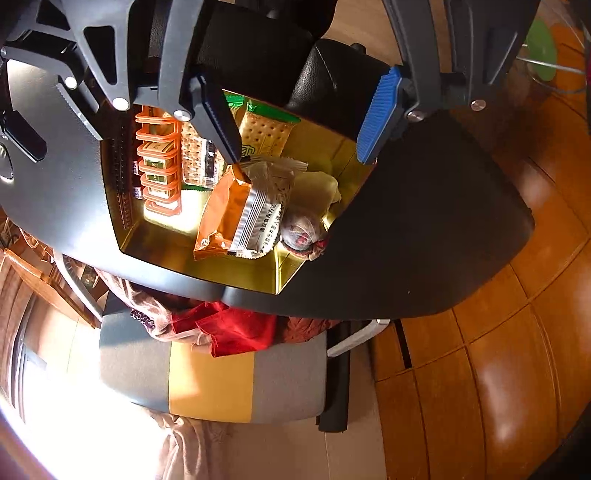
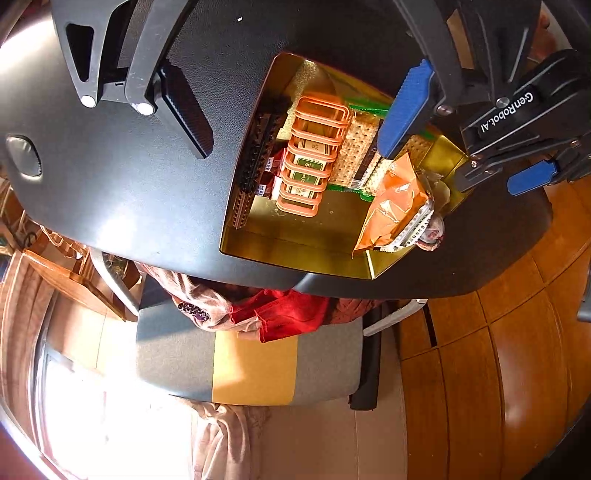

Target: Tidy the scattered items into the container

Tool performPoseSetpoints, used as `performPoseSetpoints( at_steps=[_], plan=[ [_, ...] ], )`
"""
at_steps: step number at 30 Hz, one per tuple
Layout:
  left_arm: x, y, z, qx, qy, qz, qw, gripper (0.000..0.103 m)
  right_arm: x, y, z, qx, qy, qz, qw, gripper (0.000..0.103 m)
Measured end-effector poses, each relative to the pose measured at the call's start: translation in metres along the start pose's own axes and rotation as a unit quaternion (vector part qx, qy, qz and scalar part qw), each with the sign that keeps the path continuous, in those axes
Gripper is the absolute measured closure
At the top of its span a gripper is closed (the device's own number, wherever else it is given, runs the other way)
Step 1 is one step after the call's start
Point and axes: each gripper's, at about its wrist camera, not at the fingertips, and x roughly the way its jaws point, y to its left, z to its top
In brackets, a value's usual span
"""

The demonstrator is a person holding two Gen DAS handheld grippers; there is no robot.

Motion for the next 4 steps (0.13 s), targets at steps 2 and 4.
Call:
performPoseSetpoints(
  at_steps=[2,4],
  plan=[
    [-0.0007,-0.0016,0.0007,0.004,-0.005,0.000,1.0000,0.045,-0.0003,0.0004,-0.0003,-0.002,-0.002,-0.003,1.000,0.011],
    [0.0005,-0.0021,0.0027,0.001,-0.004,-0.005,1.0000,0.045,-0.0011,0.0008,0.0008,-0.004,-0.005,-0.007,1.000,0.011]
  ],
)
